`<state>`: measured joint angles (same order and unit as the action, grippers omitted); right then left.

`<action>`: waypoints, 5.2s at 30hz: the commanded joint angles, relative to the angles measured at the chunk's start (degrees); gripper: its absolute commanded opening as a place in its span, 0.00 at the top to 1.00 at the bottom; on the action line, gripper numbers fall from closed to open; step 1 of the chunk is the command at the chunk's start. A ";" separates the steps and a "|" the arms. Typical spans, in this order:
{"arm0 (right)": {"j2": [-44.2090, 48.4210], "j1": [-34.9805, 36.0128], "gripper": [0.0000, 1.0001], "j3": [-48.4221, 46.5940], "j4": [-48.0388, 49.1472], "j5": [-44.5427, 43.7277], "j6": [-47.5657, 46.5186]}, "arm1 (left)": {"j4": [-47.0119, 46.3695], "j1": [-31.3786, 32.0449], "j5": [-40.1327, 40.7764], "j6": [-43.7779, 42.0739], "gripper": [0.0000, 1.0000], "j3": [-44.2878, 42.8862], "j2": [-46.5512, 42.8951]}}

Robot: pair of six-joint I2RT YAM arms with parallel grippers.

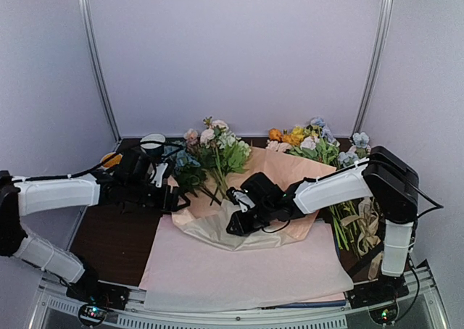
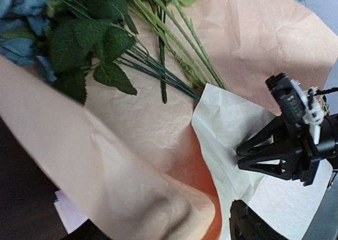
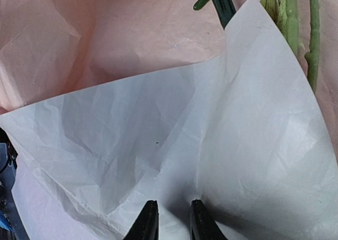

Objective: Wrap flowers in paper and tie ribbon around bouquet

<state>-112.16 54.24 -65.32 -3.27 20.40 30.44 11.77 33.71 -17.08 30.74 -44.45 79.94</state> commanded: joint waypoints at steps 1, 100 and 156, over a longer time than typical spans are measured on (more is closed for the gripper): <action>-1.66 -0.46 0.79 -0.12 -0.64 -1.35 0.98 | 2.90 -1.01 7.54 1.57 0.24 3.46 -12.14; 20.46 0.58 0.75 17.66 6.05 -14.82 6.38 | 9.76 10.76 -5.34 -5.86 1.00 -40.93 33.03; 9.97 -0.10 1.00 15.58 14.87 -10.33 12.06 | 13.59 -13.20 -0.42 -42.23 0.17 -40.95 18.90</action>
<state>-102.35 54.48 -50.57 10.96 9.19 41.89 34.00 23.86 -14.46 -2.13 -86.91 99.00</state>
